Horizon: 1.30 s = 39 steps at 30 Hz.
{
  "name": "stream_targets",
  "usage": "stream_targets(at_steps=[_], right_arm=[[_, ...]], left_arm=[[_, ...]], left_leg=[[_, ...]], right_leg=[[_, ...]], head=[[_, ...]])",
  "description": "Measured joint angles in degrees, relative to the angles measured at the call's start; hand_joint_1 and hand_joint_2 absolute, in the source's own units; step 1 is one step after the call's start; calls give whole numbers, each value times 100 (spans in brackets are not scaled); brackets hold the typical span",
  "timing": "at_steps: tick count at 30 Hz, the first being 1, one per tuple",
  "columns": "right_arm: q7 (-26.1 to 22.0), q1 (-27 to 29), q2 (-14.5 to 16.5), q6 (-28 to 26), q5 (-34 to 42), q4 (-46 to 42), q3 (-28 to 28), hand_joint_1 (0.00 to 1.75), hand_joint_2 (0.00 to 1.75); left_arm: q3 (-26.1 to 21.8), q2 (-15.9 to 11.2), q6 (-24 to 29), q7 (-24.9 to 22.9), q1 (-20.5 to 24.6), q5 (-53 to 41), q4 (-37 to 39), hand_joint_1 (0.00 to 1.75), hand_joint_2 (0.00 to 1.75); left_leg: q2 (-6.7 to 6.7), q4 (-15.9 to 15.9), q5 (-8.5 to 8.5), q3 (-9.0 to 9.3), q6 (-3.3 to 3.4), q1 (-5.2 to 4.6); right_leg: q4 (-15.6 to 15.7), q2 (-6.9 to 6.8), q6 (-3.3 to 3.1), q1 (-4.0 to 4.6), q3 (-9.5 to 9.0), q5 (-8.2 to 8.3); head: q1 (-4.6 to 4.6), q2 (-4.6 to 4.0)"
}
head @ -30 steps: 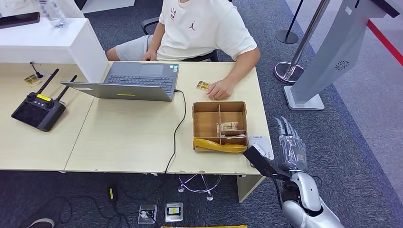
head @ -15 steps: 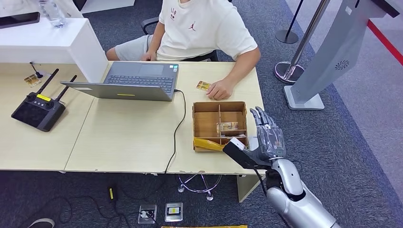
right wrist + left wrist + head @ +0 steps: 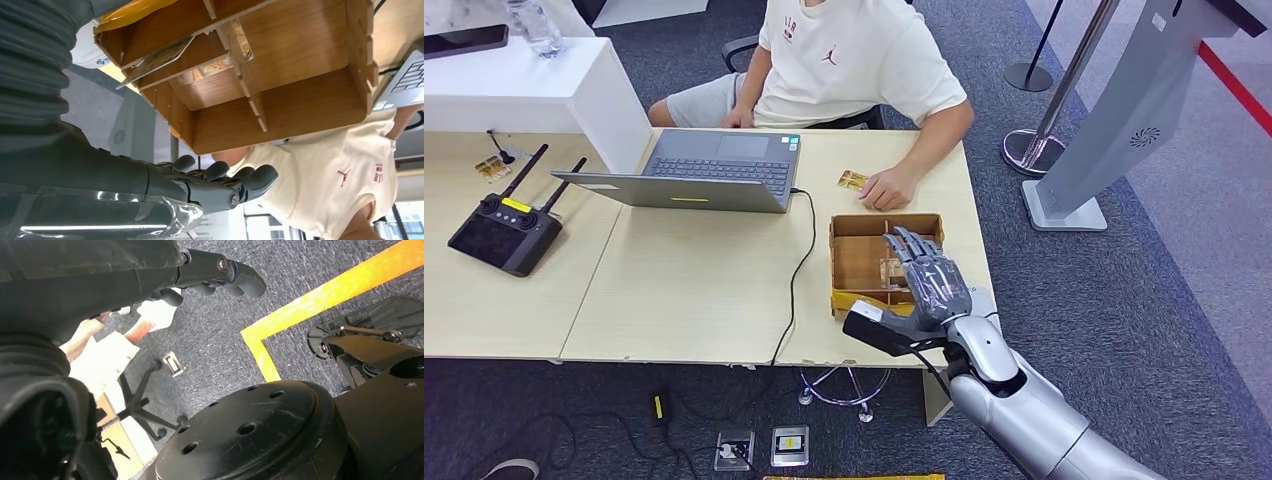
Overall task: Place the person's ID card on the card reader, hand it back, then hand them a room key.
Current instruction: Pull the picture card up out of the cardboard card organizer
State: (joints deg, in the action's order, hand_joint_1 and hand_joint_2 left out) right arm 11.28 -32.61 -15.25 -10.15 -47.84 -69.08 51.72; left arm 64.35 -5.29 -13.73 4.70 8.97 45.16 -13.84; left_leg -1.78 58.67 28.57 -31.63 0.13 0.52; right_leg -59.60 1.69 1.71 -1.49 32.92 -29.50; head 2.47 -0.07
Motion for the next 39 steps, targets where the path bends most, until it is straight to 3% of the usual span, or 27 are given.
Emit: stream_targets(at_steps=[25,39], right_arm=[[-39,-299,102,21,117,546,607,0,175],[494,-298,-62,-397,186,668,662,0,175]], left_arm=[[0,42,0,40,-103,49,-53,0,0],[0,31,0,146,-162,290,-55,0,0]], left_leg=[[1,0,0,0,0,0],[2,1,0,3,0,0]], right_leg=[[1,0,0,0,1,0],[1,2,0,0,2,0]], head=[[0,0],[1,0]])
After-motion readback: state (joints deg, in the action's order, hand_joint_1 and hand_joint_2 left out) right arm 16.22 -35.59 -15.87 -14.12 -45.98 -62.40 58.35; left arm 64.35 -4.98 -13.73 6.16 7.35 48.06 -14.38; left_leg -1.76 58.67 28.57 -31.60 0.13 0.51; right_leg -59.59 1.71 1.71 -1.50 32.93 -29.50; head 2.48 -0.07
